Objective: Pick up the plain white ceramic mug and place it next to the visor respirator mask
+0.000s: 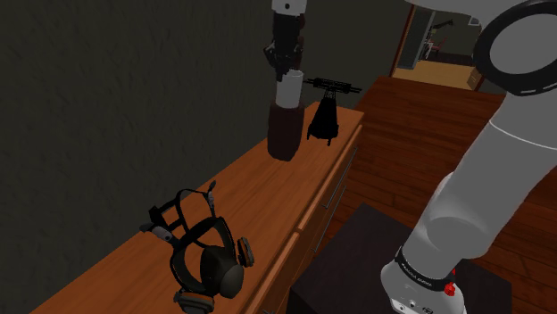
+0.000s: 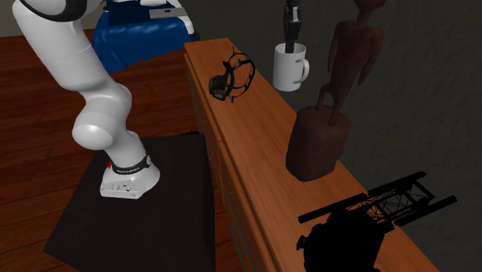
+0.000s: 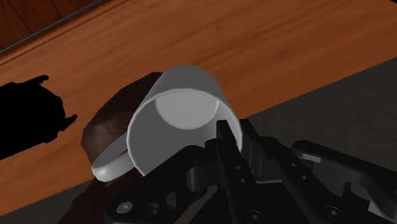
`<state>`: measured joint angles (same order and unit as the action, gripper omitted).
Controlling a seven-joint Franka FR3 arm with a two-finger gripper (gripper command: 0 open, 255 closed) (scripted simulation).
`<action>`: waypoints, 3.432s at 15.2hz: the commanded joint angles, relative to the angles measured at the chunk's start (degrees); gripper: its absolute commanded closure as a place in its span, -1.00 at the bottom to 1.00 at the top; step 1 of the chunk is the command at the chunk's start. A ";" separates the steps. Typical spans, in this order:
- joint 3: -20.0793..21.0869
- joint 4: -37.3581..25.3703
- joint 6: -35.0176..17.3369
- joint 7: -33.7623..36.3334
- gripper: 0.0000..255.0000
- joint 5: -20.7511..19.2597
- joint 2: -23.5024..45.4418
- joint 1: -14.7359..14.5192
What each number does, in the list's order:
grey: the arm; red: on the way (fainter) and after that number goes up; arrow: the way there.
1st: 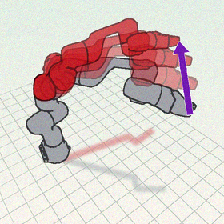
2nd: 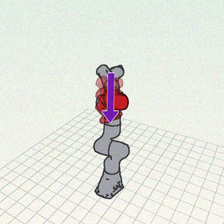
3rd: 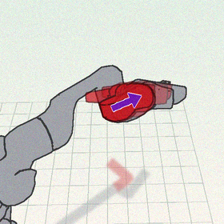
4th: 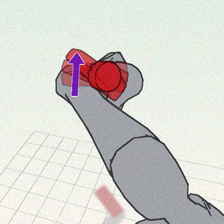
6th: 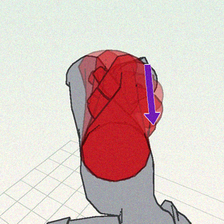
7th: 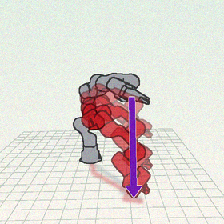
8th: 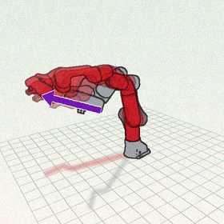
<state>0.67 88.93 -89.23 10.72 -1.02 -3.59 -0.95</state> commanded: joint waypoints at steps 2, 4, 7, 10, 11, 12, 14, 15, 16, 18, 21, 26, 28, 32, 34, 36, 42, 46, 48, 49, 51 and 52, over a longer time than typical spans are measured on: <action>2.28 -2.23 0.16 4.37 1.00 -0.25 2.15 -2.02; 3.63 -4.63 0.67 7.01 1.00 -0.54 4.12 -3.34; 5.56 -9.01 1.70 10.92 1.00 -1.19 7.60 -5.43; 7.32 -14.48 3.16 14.74 1.00 -2.14 11.79 -7.72; 7.85 -16.60 3.77 15.98 1.00 -2.53 13.37 -8.56; 8.35 -18.91 4.46 17.21 1.00 -2.96 15.06 -9.44; 9.24 -24.19 6.15 19.58 1.00 -3.94 18.82 -11.36; 9.91 -29.75 8.06 21.53 1.00 -4.94 22.63 -13.23; 9.79 -27.92 6.89 21.52 1.00 -4.76 21.96 -13.15; 9.78 -24.53 4.66 21.55 1.00 -4.51 20.78 -12.87; 9.76 -20.01 1.56 21.59 1.00 -4.22 19.34 -12.53; 9.70 -13.58 -3.16 21.66 1.00 -3.89 17.62 -12.13; 9.68 -11.30 -4.94 21.69 1.00 -3.79 17.10 -12.01; 9.63 -7.11 -8.37 21.77 1.00 -3.67 16.34 -11.83; 9.61 -5.19 -10.02 21.81 1.00 -3.63 16.07 -11.76; 9.59 -3.37 -11.64 21.87 1.00 -3.61 15.86 -11.69; 9.53 1.57 -16.35 22.06 1.00 -3.63 15.63 -11.56; 9.49 4.48 -19.38 22.22 1.00 -3.72 15.76 -11.50; 9.46 5.82 -20.86 22.31 1.00 -3.78 15.91 -11.48; 9.45 6.47 -21.60 22.36 1.00 -3.81 16.00 -11.47; 9.43 7.72 -23.06 22.46 1.00 -3.90 16.22 -11.46; 9.41 8.32 -23.79 22.51 1.00 -3.94 16.34 -11.46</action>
<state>10.08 96.90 -112.40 33.15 -4.90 12.53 -12.38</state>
